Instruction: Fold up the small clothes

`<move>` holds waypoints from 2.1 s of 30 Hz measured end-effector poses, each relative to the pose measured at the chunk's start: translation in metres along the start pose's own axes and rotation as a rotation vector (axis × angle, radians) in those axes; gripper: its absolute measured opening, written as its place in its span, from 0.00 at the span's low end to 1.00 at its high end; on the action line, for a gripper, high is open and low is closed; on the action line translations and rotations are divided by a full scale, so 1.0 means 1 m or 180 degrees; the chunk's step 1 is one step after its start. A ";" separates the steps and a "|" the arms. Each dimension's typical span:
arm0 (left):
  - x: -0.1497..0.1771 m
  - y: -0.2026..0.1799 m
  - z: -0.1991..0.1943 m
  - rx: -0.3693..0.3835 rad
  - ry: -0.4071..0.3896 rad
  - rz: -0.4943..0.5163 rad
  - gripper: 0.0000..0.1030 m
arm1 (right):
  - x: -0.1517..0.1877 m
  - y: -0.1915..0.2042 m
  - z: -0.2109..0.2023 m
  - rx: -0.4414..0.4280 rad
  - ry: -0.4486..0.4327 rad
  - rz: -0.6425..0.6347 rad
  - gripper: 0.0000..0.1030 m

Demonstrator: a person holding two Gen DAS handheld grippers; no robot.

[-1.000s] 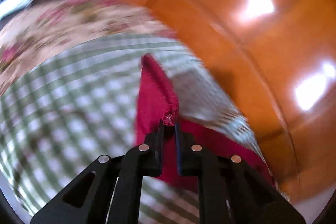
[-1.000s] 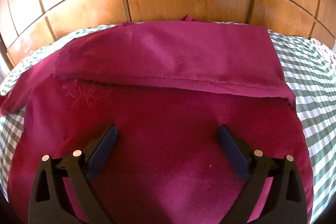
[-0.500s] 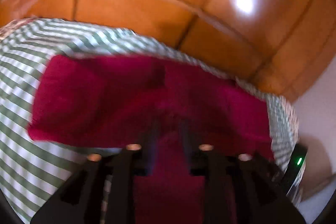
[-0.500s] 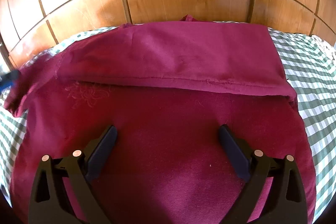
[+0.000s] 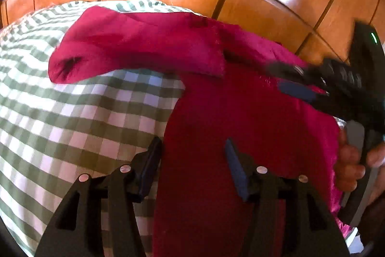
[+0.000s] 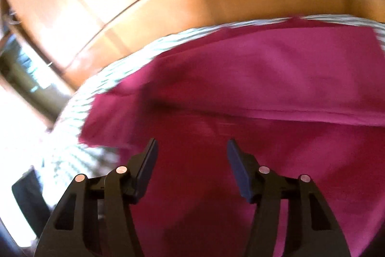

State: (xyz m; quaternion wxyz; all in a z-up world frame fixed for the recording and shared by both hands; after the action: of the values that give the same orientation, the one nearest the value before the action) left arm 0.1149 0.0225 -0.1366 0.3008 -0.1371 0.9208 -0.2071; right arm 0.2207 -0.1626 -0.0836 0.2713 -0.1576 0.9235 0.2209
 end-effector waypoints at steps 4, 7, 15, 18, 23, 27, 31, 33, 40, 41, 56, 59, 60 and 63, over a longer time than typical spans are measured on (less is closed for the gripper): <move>0.001 -0.001 0.004 0.0000 -0.0037 0.0094 0.58 | -0.024 0.034 0.049 -0.0223 0.0212 -0.0068 0.57; 0.001 -0.002 0.005 0.0004 -0.0047 0.0122 0.60 | -0.031 0.046 0.073 -0.0168 0.0378 -0.0135 0.37; 0.006 -0.011 0.010 0.0023 -0.0055 0.0201 0.67 | -0.088 0.064 -0.029 0.0067 -0.0440 -0.0644 0.08; 0.006 -0.011 0.011 0.0021 -0.0052 0.0202 0.67 | -0.107 0.041 -0.077 0.0235 -0.0751 -0.0594 0.08; 0.005 -0.015 0.014 -0.0021 -0.0055 0.0226 0.67 | -0.107 -0.040 -0.126 0.0730 -0.0896 -0.0298 0.08; 0.006 -0.013 0.016 -0.0050 -0.0053 0.0246 0.68 | -0.081 -0.111 -0.138 0.1116 -0.0779 0.0034 0.08; 0.006 -0.016 0.019 -0.0090 -0.0050 0.0278 0.68 | -0.051 -0.161 -0.132 0.1361 -0.0600 0.0323 0.08; 0.006 -0.017 0.020 -0.0105 -0.0049 0.0290 0.68 | -0.034 -0.183 -0.127 0.1438 -0.0501 0.0461 0.08; 0.000 -0.023 0.016 -0.0156 0.0122 0.0257 0.68 | 0.012 -0.220 -0.095 0.1530 -0.0216 0.0773 0.08; -0.005 -0.023 0.012 -0.0115 0.0135 0.0204 0.68 | 0.016 -0.222 -0.095 0.1524 -0.0232 0.0811 0.08; -0.152 0.006 0.064 0.0439 0.0165 -0.0908 0.70 | 0.000 -0.164 -0.099 0.1579 -0.0351 0.0098 0.46; -0.167 0.000 0.084 0.0500 0.0212 -0.0958 0.70 | 0.001 -0.167 -0.082 0.1624 -0.0223 0.0032 0.46; -0.171 -0.006 0.093 0.0542 0.0259 -0.0958 0.70 | 0.002 -0.169 -0.079 0.1647 -0.0199 0.0036 0.46; -0.178 -0.011 0.112 0.0540 0.0353 -0.1004 0.70 | 0.003 -0.176 -0.072 0.1704 -0.0164 0.0080 0.46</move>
State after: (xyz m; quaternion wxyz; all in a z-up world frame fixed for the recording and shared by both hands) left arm 0.3236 0.0462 -0.1251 0.2238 -0.2422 0.8823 -0.3357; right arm 0.2597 -0.3487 -0.0882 0.3239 -0.0632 0.9437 -0.0239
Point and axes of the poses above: each gripper's, at about its wrist camera, not at the fingertips, and z roughly the way its jaws point, y to its left, x to its underside, the point moved 7 cm from there along z, roughly the way its jaws point, and after that the axes turned 15 degrees about -z, right-handed, at the moved point
